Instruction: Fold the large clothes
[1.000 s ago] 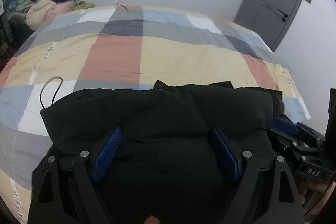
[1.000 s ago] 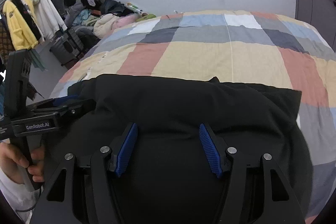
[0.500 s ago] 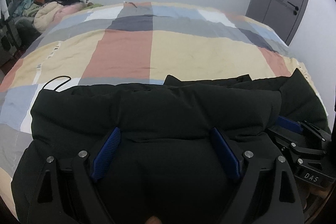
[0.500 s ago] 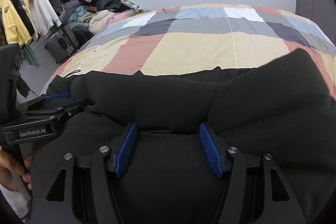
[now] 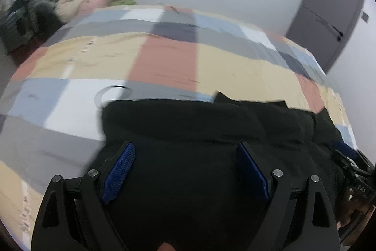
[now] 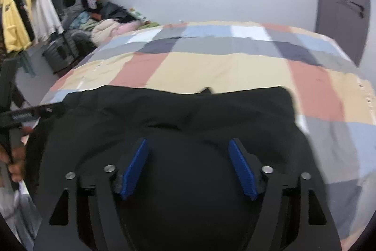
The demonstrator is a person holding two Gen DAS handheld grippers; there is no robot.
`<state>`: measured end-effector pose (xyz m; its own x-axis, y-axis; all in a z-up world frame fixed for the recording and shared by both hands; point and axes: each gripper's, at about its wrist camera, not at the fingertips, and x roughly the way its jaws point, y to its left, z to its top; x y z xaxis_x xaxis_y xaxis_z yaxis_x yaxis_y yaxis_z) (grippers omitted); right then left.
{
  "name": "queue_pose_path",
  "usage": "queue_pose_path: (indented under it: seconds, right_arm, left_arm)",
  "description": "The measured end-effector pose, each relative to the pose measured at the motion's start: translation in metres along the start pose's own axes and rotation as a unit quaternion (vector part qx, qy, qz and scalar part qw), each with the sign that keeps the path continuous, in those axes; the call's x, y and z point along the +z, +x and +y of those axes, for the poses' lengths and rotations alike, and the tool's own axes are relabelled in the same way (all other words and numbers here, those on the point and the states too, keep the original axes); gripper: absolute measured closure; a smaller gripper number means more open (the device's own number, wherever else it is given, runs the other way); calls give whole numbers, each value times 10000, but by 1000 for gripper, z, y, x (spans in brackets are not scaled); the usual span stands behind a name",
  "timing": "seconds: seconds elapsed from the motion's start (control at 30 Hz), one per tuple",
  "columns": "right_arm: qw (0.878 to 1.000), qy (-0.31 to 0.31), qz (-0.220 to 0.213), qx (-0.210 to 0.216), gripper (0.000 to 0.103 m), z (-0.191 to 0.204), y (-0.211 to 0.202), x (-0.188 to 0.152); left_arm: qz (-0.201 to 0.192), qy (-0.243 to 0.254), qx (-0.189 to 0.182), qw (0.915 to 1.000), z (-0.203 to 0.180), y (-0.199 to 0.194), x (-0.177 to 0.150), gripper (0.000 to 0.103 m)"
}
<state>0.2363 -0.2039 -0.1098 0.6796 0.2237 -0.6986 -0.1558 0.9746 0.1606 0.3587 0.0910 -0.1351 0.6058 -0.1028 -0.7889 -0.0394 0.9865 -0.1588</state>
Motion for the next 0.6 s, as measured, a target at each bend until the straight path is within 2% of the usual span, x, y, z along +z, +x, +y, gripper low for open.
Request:
queue_pose_path:
  seconds: [0.03,0.13,0.2,0.23,0.37,0.43,0.6]
  right_arm:
    - [10000,58,-13,-67,27,-7,-4,0]
    - [9986,213,-69,-483,16,-31,-13,-4]
    - [9969,433,-26,-662,5,-53,-13,-8]
    - [9959,580,13,-699,3,-64,-13,-11]
    - [9920,1133,178,-538,3,-97,-8,-25]
    - [9892,1396,261,-363,3,-110,-4,-31]
    - [9871,1555,352,-122,3,-115,-1,-38]
  left_arm:
    - [6,-72,28,10000,9,-3,1,14]
    - [74,-355,151,9992,38,-3,-1,14]
    - [169,-548,108,9983,56,2,-5,14]
    - [252,-687,55,9973,65,7,-8,14]
    - [503,-1055,-288,9927,84,22,-22,15]
    - [564,-1088,-374,9918,82,27,-26,16]
    - [627,-1091,-481,9909,78,34,-29,16]
